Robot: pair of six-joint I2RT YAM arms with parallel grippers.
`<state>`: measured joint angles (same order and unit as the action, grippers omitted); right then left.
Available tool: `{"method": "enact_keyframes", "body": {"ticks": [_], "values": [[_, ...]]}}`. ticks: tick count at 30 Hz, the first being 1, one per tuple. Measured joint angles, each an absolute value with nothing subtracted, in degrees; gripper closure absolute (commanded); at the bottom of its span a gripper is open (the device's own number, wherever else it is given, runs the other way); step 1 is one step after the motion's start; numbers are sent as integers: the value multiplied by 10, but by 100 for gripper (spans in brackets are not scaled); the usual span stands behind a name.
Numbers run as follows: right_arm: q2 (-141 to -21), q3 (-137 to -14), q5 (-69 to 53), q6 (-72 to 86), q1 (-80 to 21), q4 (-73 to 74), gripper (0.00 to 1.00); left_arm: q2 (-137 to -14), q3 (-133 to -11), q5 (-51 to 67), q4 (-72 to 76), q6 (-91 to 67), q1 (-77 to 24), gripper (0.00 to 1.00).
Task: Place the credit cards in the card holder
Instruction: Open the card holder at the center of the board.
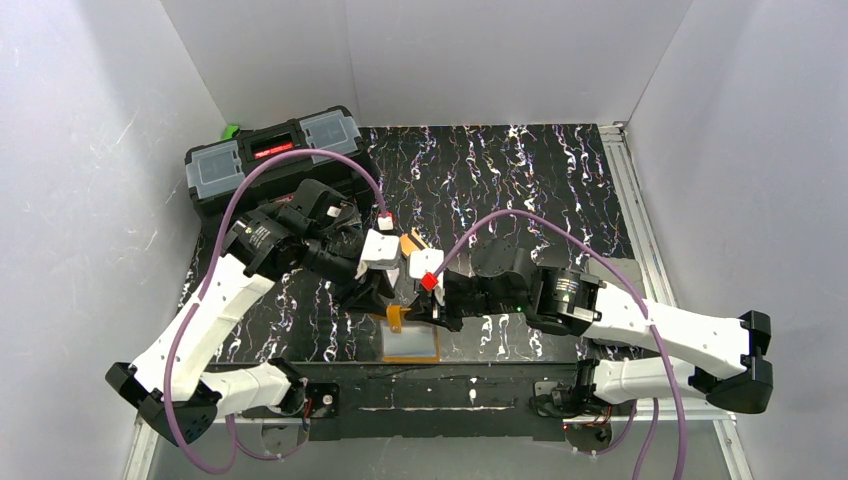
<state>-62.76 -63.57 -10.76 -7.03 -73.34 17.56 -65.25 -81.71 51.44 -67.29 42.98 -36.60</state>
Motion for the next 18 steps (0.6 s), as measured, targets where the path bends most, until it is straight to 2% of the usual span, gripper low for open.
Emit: {"method": "enact_keyframes", "body": {"ticks": [2,4,9,18], "values": [[-635,-648,-109,-76,-732,187,99,-653,-817,514,-673,420,-366,74],[-641,-659,-108,-79,-731,198,99,-656,-821,514,-673,409,-366,74],[-646,-672,-109,-82,-724,208,99,-662,-824,515,-669,395,-366,64],[-646,-689,-132,-82,-714,208,99,-660,-822,514,-668,401,-366,60]]}}
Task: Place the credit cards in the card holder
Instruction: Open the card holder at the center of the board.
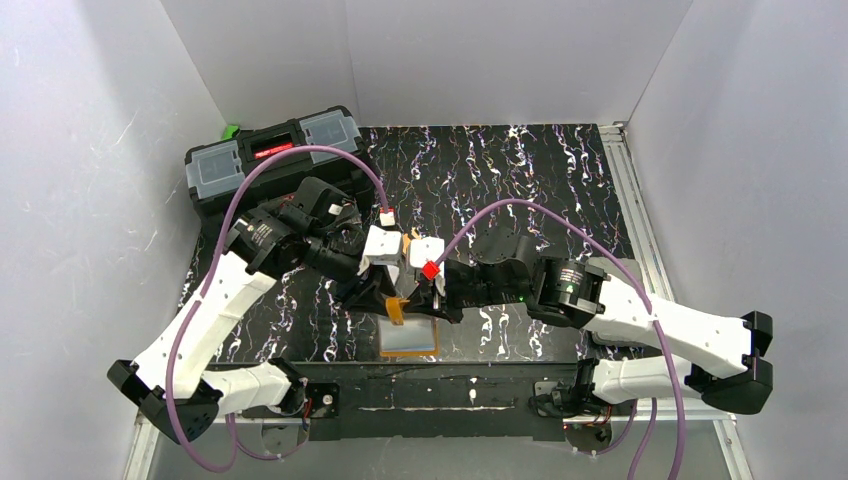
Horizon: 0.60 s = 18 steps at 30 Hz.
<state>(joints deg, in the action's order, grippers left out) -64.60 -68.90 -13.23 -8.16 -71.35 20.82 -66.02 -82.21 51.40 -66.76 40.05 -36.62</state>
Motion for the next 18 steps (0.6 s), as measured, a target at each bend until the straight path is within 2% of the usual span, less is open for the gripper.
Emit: {"method": "enact_keyframes", "body": {"ticks": [3,7,10,12,14,15,18], "values": [[-646,-689,-137,-82,-713,208,99,-658,-822,514,-669,406,-366,72],[-646,-689,-137,-82,-712,209,99,-650,-818,514,-667,406,-367,99],[-646,-691,-137,-81,-711,209,99,-641,-813,513,-657,395,-370,100],[-646,-693,-136,-79,-710,209,74,-637,-810,511,-647,382,-370,100],[-646,-693,-130,-72,-709,209,44,-633,-803,509,-632,363,-370,100],[-646,-692,-124,-66,-709,203,36,-629,-795,508,-617,352,-370,100],[-632,-673,-90,-41,-703,157,25,-613,-757,496,-565,305,-370,100]]}}
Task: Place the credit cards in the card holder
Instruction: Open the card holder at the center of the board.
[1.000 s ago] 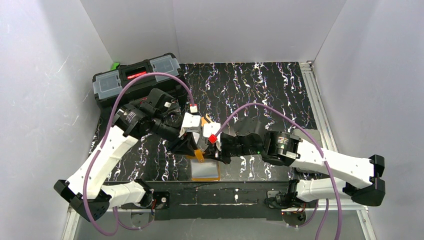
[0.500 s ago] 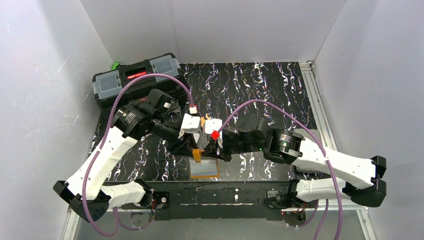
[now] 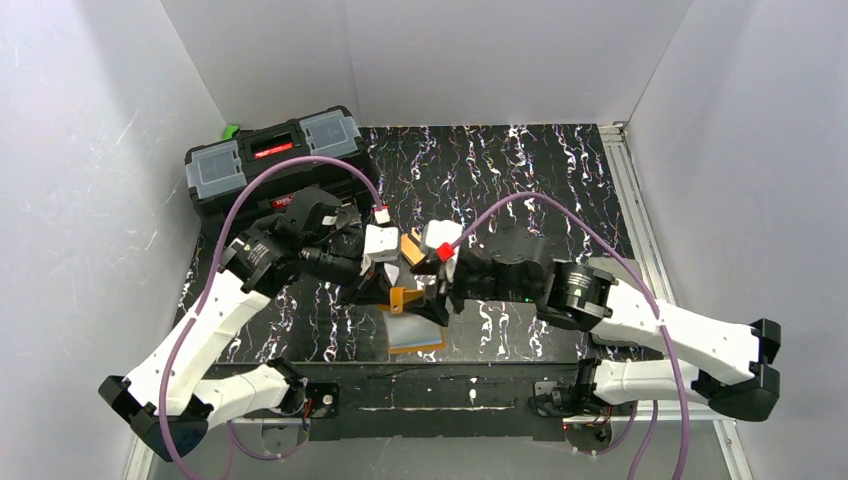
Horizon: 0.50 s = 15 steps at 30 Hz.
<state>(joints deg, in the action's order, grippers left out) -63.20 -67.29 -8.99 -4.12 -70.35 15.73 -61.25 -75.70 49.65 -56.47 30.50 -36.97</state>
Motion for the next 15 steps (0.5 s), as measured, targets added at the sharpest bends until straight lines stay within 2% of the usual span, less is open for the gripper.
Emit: {"method": "enact_keyframes", "body": {"ticks": [6,9,15], "values": [[-521,-551,-31,57,-639,77,19,-581,-707,439,-465,178,-370,100],[-449,-478,4,124,-629,55,19,-575,-700,397,-393,86,-365,100],[-373,-391,34,184,-627,11,20,-569,-680,395,-293,-47,-343,100]]}}
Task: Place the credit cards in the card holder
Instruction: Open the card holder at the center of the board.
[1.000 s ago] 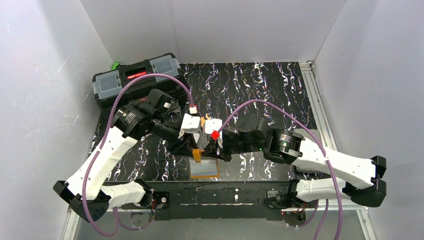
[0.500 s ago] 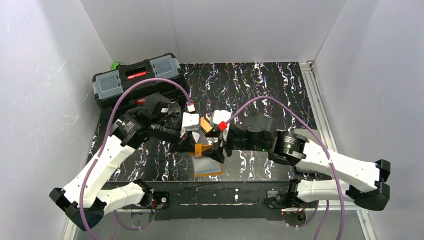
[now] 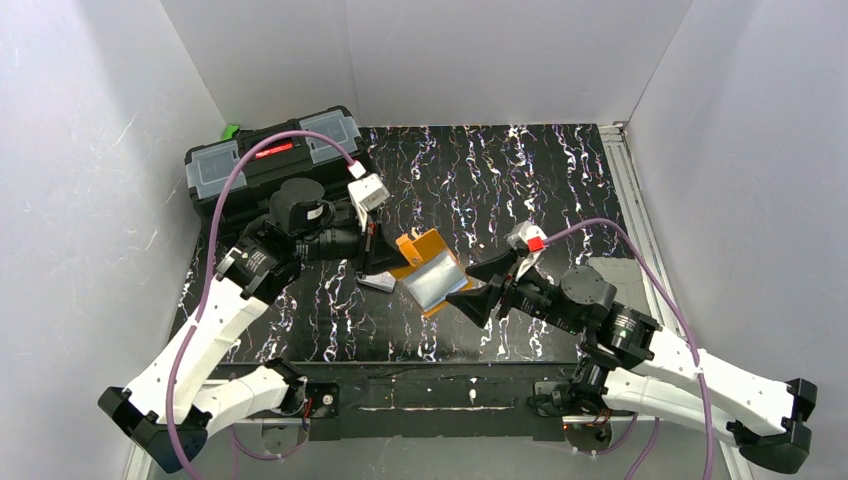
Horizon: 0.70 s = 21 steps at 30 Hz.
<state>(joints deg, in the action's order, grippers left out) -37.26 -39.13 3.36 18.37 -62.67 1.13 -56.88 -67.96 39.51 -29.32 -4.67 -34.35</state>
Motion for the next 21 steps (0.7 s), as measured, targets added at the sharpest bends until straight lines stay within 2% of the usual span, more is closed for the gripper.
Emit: {"method": "enact_keyframes", "body": {"ticks": [7,14,21], "values": [[-332,-364,66,214,-620,-11,20,-585,-680,433,-230,-127,-313,100],[-315,-349,101,231,-611,-13,15,-586,-680,457,-208,-149,-298,100],[-316,-328,101,255,-597,-19,17,-586,-680,472,-186,-169,-282,100]]}}
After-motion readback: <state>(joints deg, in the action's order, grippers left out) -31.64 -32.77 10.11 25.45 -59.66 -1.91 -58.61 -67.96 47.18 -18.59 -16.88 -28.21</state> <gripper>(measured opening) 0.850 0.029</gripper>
